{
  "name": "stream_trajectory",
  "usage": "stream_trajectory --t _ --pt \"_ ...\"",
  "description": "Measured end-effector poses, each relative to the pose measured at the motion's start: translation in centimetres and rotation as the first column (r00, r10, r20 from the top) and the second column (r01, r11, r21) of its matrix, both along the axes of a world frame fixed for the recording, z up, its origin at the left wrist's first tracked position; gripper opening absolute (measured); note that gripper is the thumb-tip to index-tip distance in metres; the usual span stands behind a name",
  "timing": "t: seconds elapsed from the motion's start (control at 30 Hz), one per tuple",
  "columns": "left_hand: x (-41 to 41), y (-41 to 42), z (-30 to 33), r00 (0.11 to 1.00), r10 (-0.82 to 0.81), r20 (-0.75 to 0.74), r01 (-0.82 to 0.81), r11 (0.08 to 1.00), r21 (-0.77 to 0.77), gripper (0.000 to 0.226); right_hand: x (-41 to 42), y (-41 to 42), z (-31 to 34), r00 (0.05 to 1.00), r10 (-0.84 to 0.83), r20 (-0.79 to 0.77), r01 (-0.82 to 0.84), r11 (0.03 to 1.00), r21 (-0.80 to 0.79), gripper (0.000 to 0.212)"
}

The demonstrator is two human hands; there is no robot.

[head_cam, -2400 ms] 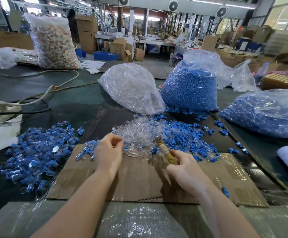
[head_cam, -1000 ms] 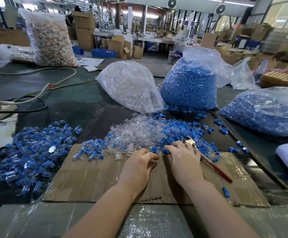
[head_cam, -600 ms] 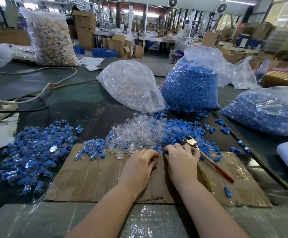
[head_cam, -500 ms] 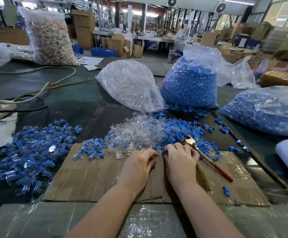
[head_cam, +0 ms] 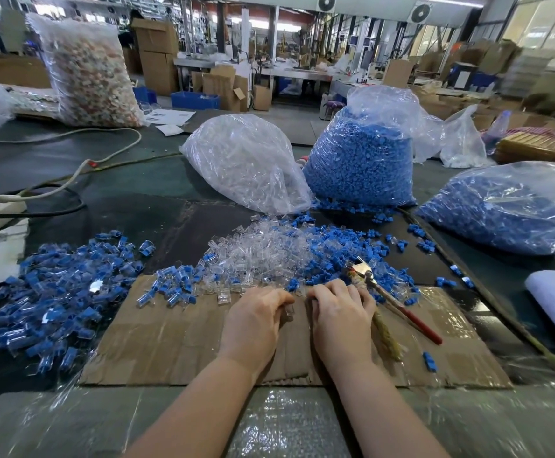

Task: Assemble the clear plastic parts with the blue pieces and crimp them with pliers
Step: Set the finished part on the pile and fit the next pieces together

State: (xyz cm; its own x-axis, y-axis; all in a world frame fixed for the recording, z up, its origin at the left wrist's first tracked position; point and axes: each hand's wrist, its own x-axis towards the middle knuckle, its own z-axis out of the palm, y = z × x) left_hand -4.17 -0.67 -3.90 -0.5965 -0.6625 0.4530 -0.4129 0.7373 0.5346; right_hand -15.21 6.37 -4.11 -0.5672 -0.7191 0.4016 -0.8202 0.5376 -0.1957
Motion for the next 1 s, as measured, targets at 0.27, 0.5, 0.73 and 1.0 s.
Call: stream_trajectory --t 0.27,0.5,0.73,1.0 --pt "0.07 0.24 0.35 0.998 -0.015 -0.053 0.018 0.999 0.047 0.017 -0.08 0.38 0.39 0.976 0.156 0.152 -0.123 0.971 -0.206 0.017" --pt "0.09 0.24 0.58 0.997 -0.050 -0.062 0.055 0.996 0.074 0.011 0.00 0.70 0.54 0.955 0.217 0.202 -0.148 0.940 -0.308 0.027" --pt "0.09 0.01 0.39 0.987 -0.076 -0.143 0.100 0.980 0.171 0.029 -0.03 0.92 0.71 0.944 0.251 0.215 -0.147 0.902 -0.405 0.018" --pt "-0.29 -0.50 0.69 0.988 0.058 -0.145 -0.007 0.944 0.329 0.021 -0.11 0.90 0.65 0.943 0.268 0.198 -0.155 0.879 -0.451 0.012"
